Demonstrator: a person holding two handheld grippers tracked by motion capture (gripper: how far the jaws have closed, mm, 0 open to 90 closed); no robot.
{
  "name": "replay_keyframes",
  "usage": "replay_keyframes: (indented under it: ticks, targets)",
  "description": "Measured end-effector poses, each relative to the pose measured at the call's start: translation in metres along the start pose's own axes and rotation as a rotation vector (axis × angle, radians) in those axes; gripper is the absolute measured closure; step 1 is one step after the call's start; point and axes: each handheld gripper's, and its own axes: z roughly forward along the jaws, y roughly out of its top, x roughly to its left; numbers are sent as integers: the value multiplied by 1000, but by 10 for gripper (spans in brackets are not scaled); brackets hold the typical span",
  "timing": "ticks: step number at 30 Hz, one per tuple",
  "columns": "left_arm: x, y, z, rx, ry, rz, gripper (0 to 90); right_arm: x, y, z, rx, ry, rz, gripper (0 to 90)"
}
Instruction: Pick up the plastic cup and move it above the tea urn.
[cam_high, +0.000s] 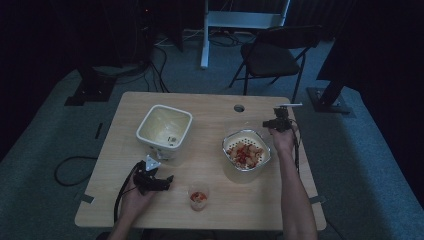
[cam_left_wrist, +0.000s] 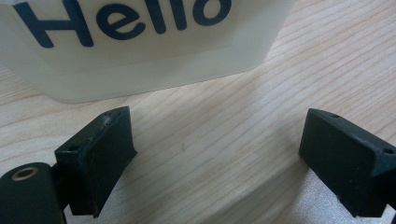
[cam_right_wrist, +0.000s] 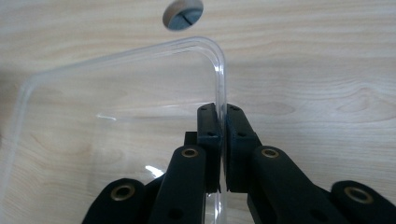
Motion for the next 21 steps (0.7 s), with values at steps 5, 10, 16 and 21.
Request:
replay_keyframes:
  ticks: [5,10,16,21]
  targets:
    - [0,0,0,1,0,-1,107,7,11,-17,-52,-13,-7,873]
    - [0,0,0,1,1,-1,107,23,27,-36,-114,-23,-53,873]
    - [0,0,0,0,1,-2,107,48,46,-53,-157,0,-111,873]
    - [0,0,0,0,2,-2,107,86,58,-61,-173,62,-173,872]
